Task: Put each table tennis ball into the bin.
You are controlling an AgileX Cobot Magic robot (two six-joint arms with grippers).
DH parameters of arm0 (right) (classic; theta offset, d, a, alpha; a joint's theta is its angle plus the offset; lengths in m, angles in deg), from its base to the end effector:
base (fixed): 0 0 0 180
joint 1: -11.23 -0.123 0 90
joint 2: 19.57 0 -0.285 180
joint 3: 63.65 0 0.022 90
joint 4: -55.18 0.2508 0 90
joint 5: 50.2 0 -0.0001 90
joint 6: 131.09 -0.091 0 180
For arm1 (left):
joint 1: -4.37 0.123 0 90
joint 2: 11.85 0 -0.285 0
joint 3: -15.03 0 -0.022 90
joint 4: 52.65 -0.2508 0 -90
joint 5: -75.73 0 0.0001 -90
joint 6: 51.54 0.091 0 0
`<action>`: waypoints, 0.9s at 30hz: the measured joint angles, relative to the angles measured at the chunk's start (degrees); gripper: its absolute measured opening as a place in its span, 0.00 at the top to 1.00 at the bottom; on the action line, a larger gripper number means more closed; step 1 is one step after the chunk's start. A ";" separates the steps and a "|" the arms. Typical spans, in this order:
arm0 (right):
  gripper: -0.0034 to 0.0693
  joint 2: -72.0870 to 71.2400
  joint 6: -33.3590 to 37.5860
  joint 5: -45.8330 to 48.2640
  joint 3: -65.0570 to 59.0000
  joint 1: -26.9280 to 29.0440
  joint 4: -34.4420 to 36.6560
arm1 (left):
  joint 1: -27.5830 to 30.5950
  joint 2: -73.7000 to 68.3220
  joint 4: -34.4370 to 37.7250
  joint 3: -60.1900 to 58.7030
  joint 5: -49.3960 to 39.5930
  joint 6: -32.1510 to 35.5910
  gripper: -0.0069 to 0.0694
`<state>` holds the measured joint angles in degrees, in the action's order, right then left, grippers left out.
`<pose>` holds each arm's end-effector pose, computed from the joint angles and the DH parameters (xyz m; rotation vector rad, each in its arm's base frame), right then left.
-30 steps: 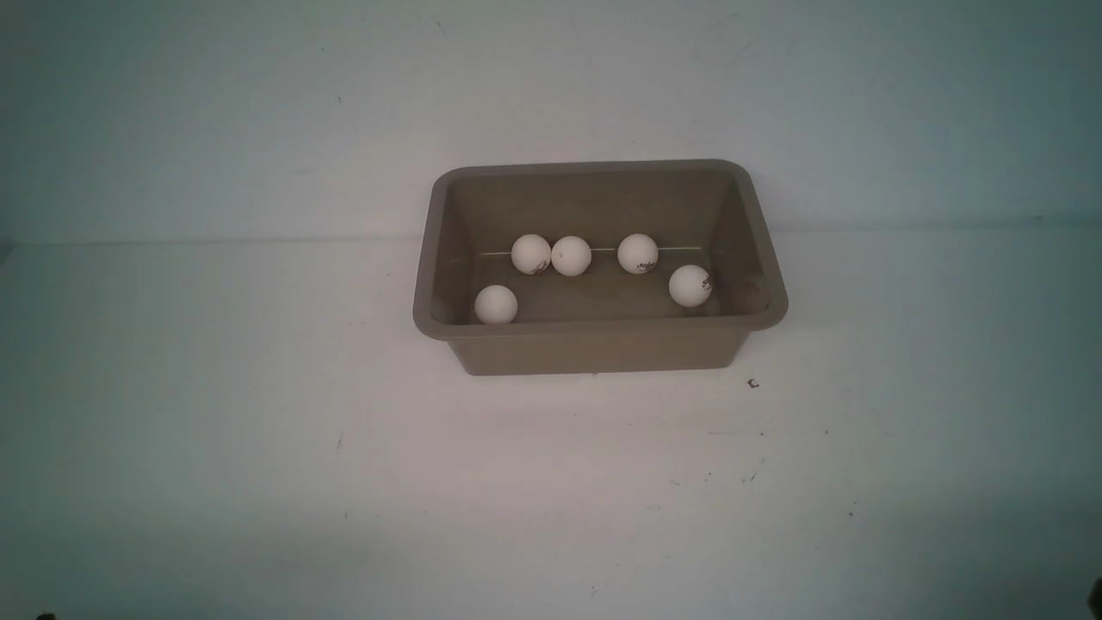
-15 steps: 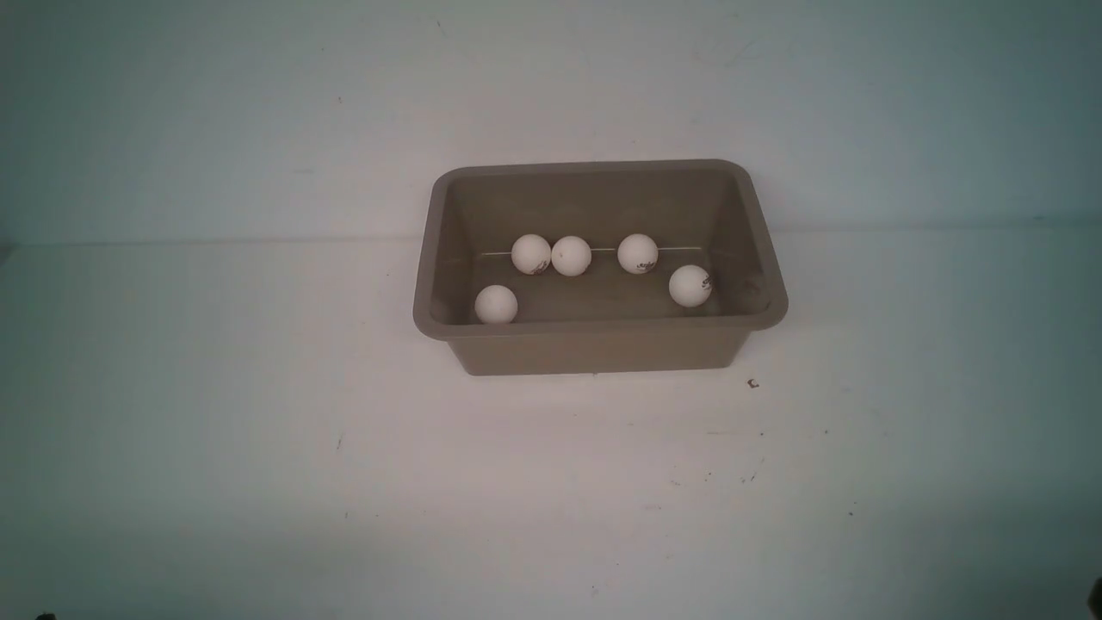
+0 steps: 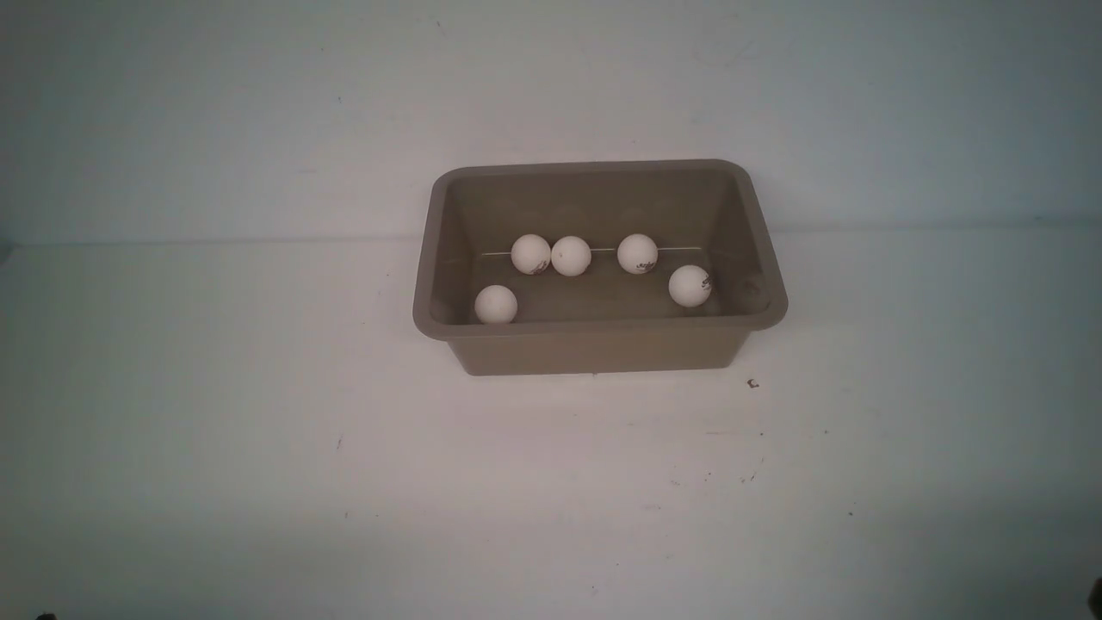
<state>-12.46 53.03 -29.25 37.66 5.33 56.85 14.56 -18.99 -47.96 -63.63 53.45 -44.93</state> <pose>0.0524 0.0064 0.1723 -0.1446 1.8577 0.0501 0.0519 0.0064 0.1705 -0.1091 1.8836 0.1196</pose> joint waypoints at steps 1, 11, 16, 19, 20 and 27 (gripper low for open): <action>0.39 0.00 0.00 0.00 0.00 0.00 0.00 | -0.16 0.00 0.00 0.00 0.00 0.00 0.34; 0.39 0.00 0.00 0.04 0.00 0.00 0.00 | -4.73 0.00 0.00 0.00 0.00 0.00 0.34; 0.39 0.00 0.00 0.04 0.00 0.00 0.00 | -3.93 0.00 0.00 0.00 0.00 0.00 0.34; 0.39 0.00 0.00 0.04 0.00 0.00 0.00 | -3.44 0.00 0.00 0.00 0.00 0.00 0.34; 0.39 0.00 0.00 0.04 0.00 0.00 0.00 | -3.44 0.00 0.00 0.00 0.00 0.00 0.34; 0.39 0.00 0.00 0.04 0.00 0.00 -0.02 | -3.44 0.00 0.00 0.00 0.00 0.00 0.34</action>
<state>-12.46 53.03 -29.21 37.66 5.33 56.83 11.11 -18.99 -47.96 -63.63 53.45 -44.93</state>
